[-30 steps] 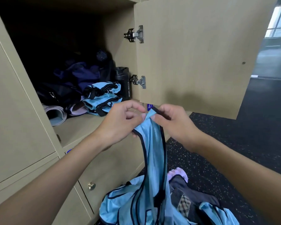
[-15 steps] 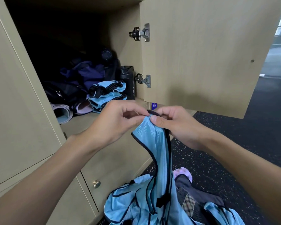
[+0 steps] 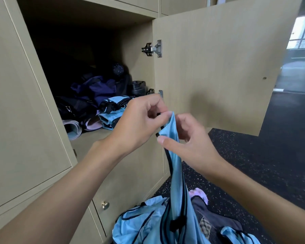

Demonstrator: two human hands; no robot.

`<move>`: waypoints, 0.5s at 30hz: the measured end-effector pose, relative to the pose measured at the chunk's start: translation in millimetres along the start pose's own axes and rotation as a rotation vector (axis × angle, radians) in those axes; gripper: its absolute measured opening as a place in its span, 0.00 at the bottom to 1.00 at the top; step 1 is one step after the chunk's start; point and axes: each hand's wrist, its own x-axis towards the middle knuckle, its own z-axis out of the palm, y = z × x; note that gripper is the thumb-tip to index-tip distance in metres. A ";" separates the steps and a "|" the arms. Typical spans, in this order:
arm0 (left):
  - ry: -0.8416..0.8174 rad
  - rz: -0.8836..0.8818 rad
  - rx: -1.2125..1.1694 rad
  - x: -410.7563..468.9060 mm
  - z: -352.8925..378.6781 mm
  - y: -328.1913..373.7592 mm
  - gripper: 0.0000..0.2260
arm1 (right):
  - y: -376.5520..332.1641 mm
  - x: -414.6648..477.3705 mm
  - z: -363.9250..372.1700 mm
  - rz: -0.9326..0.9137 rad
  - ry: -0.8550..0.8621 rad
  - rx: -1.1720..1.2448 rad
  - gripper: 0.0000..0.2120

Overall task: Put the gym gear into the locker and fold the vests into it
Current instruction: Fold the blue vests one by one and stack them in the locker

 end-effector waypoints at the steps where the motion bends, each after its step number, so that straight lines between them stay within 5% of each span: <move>1: -0.003 0.007 0.011 0.9 0.6 0.6 0.08 | -0.5 -2.3 1.7 0.009 0.017 -0.014 0.21; 6: 0.067 -0.005 0.062 2.9 -1.8 0.5 0.08 | -3.2 -3.6 8.7 -0.068 0.265 -0.152 0.34; 12: 0.113 -0.041 0.110 6.4 -8.6 6.4 0.07 | -2.8 2.6 13.9 -0.098 0.278 -0.124 0.08; 15: 0.131 -0.037 0.133 8.3 -14.8 6.0 0.07 | -7.8 11.3 9.9 -0.041 0.267 -0.014 0.11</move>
